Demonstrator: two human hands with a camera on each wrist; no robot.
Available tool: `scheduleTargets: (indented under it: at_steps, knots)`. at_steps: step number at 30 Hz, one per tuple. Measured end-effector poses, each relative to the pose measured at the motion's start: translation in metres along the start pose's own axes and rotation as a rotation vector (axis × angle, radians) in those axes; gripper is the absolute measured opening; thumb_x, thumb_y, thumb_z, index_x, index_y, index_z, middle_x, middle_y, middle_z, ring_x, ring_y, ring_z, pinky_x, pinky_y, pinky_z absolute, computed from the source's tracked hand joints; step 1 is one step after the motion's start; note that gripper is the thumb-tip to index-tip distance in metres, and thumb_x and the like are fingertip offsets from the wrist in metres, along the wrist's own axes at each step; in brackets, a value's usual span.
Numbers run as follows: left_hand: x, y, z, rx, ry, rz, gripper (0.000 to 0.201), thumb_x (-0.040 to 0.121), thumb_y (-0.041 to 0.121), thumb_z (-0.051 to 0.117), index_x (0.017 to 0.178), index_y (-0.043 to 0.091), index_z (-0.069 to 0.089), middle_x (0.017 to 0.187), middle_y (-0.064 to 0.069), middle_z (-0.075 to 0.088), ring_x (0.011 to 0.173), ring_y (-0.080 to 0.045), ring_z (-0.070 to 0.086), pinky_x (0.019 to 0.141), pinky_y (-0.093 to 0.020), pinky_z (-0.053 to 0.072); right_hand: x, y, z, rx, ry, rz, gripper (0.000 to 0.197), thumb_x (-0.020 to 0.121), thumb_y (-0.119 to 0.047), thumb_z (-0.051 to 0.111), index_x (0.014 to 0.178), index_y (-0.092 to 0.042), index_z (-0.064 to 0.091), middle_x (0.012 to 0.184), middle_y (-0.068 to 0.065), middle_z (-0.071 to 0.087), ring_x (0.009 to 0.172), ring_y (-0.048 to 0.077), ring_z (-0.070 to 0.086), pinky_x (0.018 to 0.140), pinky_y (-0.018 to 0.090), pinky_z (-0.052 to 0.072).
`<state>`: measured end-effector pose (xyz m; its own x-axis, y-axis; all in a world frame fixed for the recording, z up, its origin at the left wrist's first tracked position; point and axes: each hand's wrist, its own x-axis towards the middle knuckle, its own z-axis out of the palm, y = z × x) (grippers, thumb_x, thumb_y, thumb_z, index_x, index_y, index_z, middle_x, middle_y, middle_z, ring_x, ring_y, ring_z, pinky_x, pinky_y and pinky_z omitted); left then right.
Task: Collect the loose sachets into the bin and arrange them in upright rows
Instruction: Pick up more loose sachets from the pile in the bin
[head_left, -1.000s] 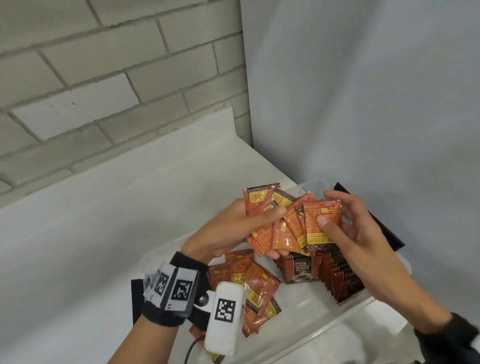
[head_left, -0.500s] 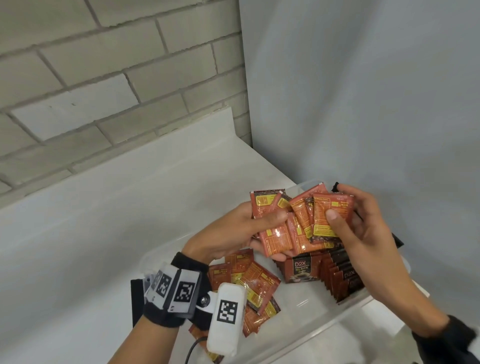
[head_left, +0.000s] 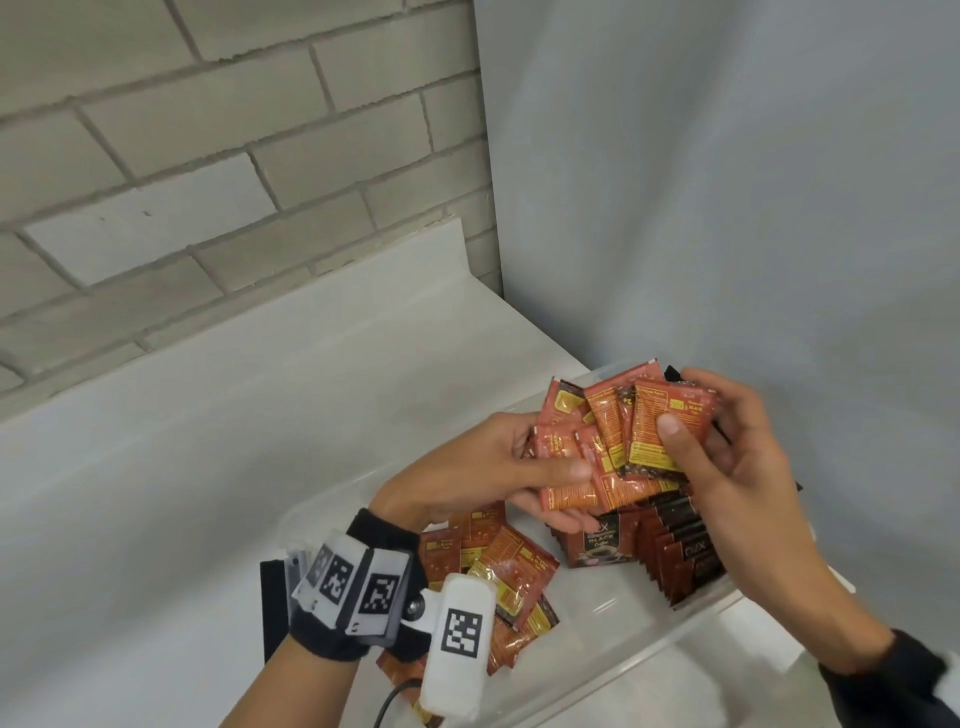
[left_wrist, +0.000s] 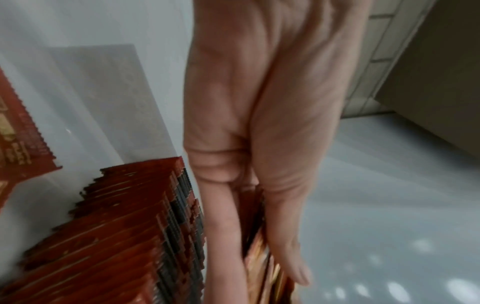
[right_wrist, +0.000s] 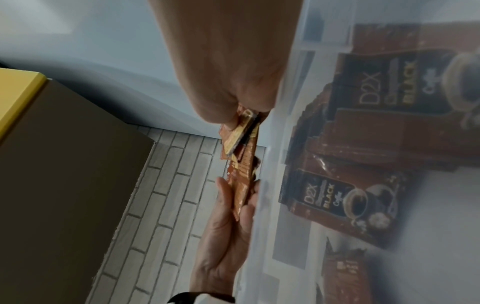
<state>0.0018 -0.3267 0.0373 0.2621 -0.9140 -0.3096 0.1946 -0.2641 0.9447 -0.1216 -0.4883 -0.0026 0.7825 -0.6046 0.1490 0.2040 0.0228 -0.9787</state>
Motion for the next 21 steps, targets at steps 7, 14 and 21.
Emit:
scheduleTargets:
  at_steps: [7, 14, 21]
  knots:
    - [0.002, 0.006, 0.003, 0.128, 0.069, -0.021, 0.027, 0.091, 0.01, 0.062, 0.118, 0.007, 0.06, 0.101, -0.02, 0.071, 0.077, -0.026, 0.072, 0.07, -0.031, 0.06, 0.003, -0.008, 0.003, -0.057, -0.089, 0.002, 0.044, 0.083, -0.033, 0.062, 0.122, -0.023, 0.047, 0.109, -0.005, 0.064, 0.098, 0.003, 0.064, 0.074, 0.016, 0.054]
    - [-0.005, 0.023, -0.011, 0.335, -0.02, -0.097, 0.014, 0.087, 0.012, 0.066, 0.099, 0.003, 0.067, 0.075, -0.008, 0.071, 0.055, -0.01, 0.065, 0.052, -0.017, 0.051, 0.02, -0.023, -0.013, -0.199, -0.43, 0.07, 0.074, 0.064, -0.068, 0.068, 0.128, -0.037, 0.048, 0.111, -0.01, 0.065, 0.105, 0.009, 0.063, 0.084, 0.02, 0.053]
    - [-0.002, 0.032, -0.013, 0.327, -0.059, -0.024, 0.065, 0.072, 0.049, 0.069, 0.096, -0.011, 0.066, 0.077, -0.025, 0.064, 0.047, -0.006, 0.056, 0.045, -0.014, 0.044, 0.014, -0.028, -0.011, -0.004, -0.54, 0.258, 0.046, 0.072, -0.039, 0.077, 0.115, -0.032, 0.062, 0.115, -0.002, 0.067, 0.102, 0.022, 0.067, 0.075, 0.03, 0.057]
